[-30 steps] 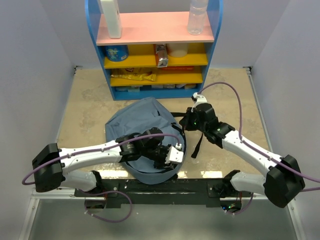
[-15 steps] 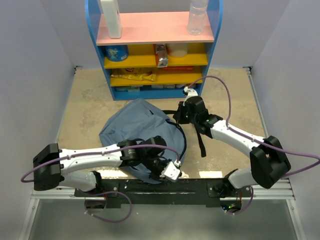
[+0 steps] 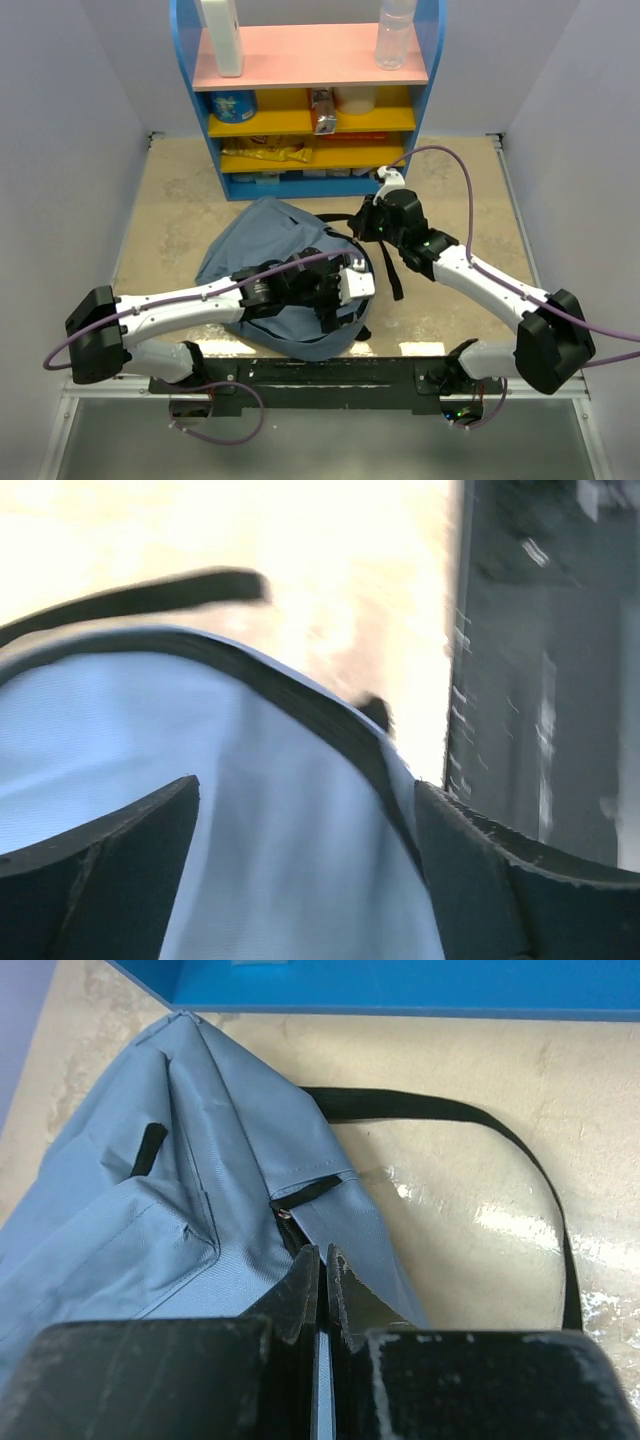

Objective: Pack the student bag
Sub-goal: Zip the student bag at the center of the board.

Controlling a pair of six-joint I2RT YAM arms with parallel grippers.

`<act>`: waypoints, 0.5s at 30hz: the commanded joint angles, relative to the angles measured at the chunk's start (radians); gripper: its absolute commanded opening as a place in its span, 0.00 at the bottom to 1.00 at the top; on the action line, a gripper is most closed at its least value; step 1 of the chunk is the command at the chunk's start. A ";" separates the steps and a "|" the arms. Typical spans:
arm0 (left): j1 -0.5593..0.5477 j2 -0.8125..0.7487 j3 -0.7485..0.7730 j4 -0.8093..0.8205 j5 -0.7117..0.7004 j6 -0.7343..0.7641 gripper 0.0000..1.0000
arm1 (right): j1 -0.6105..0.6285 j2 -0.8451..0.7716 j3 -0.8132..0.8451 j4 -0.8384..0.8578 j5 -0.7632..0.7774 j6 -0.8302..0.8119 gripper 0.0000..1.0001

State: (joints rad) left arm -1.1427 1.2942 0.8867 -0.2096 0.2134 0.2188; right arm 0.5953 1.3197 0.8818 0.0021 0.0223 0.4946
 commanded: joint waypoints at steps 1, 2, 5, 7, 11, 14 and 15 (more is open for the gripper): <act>0.001 0.033 0.075 0.108 -0.151 -0.174 1.00 | -0.003 -0.054 0.011 0.055 -0.021 0.028 0.00; 0.001 0.040 0.077 0.119 -0.134 -0.211 1.00 | -0.003 -0.054 0.009 0.053 -0.021 0.030 0.00; 0.000 0.074 0.080 0.160 -0.079 -0.291 1.00 | -0.002 -0.063 0.003 0.052 -0.021 0.035 0.00; -0.011 0.105 0.087 0.174 -0.051 -0.318 1.00 | -0.003 -0.065 -0.001 0.047 -0.021 0.035 0.00; -0.069 0.142 0.086 0.193 -0.065 -0.332 1.00 | -0.002 -0.074 -0.007 0.045 -0.021 0.038 0.00; -0.080 0.172 0.095 0.194 -0.100 -0.334 1.00 | -0.003 -0.079 -0.010 0.045 -0.021 0.038 0.00; -0.084 0.188 0.100 0.193 -0.112 -0.326 1.00 | -0.003 -0.082 -0.012 0.045 -0.021 0.039 0.00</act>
State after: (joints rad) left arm -1.2091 1.4521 0.9375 -0.0700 0.1329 -0.0708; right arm 0.5953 1.2858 0.8684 -0.0040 0.0086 0.5167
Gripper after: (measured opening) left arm 0.997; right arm 0.021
